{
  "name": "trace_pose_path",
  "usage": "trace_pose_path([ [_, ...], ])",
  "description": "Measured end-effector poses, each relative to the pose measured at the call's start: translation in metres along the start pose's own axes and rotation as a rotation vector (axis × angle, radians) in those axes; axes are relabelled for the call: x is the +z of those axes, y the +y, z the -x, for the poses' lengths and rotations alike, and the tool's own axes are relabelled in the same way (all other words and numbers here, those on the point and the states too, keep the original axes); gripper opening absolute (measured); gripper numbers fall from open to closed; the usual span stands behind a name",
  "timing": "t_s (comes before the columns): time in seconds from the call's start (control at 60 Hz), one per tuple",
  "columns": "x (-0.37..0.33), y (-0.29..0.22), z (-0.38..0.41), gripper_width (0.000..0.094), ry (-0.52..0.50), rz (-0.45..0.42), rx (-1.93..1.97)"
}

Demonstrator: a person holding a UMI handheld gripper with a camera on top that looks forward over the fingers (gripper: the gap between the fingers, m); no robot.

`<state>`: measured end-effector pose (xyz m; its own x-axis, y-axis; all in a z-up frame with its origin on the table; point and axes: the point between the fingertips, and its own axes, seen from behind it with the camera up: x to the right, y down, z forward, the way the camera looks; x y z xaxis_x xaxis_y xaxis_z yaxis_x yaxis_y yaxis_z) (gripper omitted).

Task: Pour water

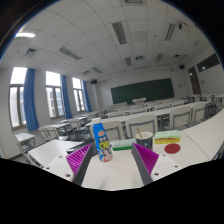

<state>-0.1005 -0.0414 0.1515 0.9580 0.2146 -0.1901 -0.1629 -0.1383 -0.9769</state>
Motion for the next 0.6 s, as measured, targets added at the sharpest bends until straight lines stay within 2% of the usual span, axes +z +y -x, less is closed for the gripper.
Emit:
trace_pose_path([
  [0.117, 0.067, 0.015, 0.001, 0.0827, -0.011, 0.018, -0.037],
  [0.133, 0.066, 0.009, 0.027, 0.0827, 0.006, 0.024, -0.048],
  [0.2, 0.101, 0.016, 0.044, 0.0827, 0.048, 0.047, -0.093],
  [0.25, 0.138, 0.028, 0.019, 0.0820, 0.084, 0.061, -0.133],
  [0.317, 0.173, 0.040, 0.040, 0.0819, 0.138, 0.078, -0.173],
  [0.483, 0.227, 0.066, 0.042, 0.0796, 0.175, 0.109, -0.238],
  [0.567, 0.236, 0.068, 0.040, 0.0726, 0.202, 0.102, -0.216],
  [0.6, 0.238, 0.066, 0.038, 0.0668, 0.216, 0.089, -0.212],
])
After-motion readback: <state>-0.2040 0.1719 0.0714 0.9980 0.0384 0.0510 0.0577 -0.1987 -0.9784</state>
